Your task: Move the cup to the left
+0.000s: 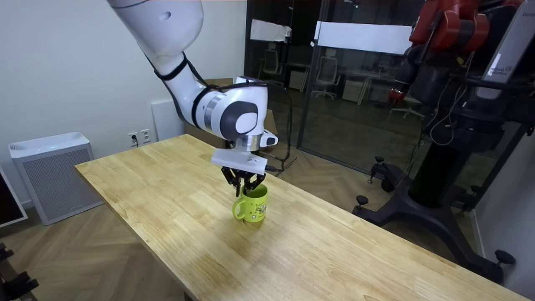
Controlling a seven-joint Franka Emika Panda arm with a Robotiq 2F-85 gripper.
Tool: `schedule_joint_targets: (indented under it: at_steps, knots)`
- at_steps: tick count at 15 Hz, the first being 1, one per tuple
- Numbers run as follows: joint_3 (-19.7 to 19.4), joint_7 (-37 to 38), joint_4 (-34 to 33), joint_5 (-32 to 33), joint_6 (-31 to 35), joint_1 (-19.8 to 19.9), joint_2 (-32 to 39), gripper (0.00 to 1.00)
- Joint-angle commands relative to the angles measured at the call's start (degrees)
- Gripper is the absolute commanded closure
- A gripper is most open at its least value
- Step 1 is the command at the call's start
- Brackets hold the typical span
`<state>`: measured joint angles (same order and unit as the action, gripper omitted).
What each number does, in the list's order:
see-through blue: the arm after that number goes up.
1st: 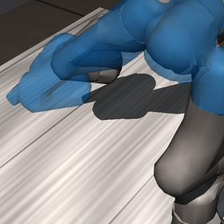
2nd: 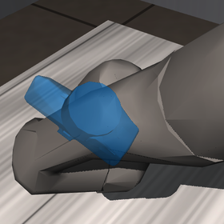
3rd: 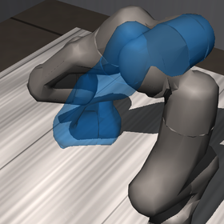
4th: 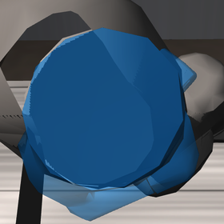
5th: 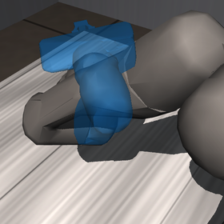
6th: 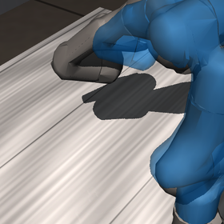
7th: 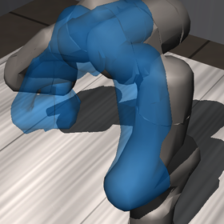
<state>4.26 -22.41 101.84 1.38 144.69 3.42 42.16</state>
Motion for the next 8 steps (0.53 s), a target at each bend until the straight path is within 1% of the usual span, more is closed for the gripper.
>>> schedule_joint_targets:
  at_steps: [1,2,3,6,7,8]
  knots:
    - [1.2,-2.0,-0.5,1.5,-0.3,0.7,0.1,1.0]
    - [1.4,-2.8,-0.5,1.8,-0.3,0.7,0.0,1.0]
    - [1.6,-3.4,-0.5,2.1,-0.4,0.9,0.0,0.97]
    - [2.4,-5.7,-0.3,2.0,-0.4,1.6,-0.1,0.97]
    - [1.4,-3.8,-0.3,2.1,-0.4,1.0,0.1,0.9]
    - [1.5,-4.3,-0.3,2.1,-0.4,1.2,0.1,0.9]
